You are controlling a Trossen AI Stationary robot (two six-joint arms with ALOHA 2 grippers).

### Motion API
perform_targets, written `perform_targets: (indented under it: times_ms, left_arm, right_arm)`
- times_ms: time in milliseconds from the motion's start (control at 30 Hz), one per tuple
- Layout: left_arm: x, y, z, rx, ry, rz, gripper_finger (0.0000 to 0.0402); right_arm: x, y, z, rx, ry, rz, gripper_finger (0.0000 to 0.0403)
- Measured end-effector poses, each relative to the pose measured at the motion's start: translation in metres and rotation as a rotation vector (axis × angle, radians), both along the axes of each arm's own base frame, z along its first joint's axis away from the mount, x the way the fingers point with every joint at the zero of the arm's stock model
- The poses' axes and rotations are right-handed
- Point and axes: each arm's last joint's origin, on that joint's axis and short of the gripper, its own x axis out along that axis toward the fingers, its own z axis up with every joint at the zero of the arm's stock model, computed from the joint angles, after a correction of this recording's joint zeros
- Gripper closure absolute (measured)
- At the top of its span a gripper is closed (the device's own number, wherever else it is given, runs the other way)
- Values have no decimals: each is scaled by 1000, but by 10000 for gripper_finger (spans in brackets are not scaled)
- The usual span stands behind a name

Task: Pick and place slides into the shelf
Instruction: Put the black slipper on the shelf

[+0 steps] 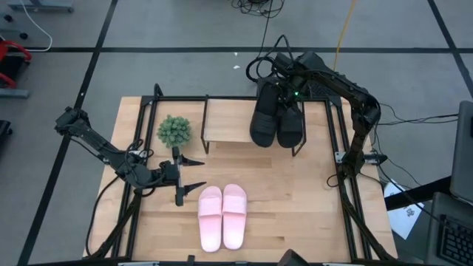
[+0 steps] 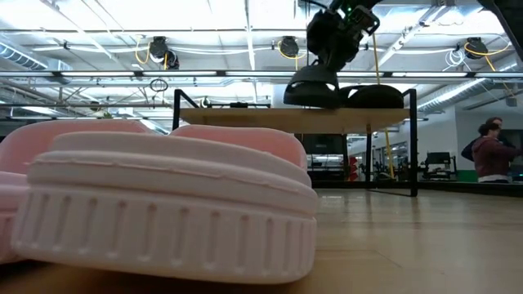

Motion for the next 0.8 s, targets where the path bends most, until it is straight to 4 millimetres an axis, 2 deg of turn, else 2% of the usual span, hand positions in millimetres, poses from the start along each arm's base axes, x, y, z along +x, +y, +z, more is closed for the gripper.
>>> perform_targets:
  times_ms: [200,567,800]
  left_arm:
    - [0,0,-1,5,7,0,108]
    - [0,0,-1,21,9,-2,108]
    - [0,0,-1,21,9,-2,108]
  right_arm:
    - [-1,-9,-6,8,11,-19,403]
    - [-1,-10,-5,0,4,-25,403]
    - [3,-14,-5,-6,-2,-88,396]
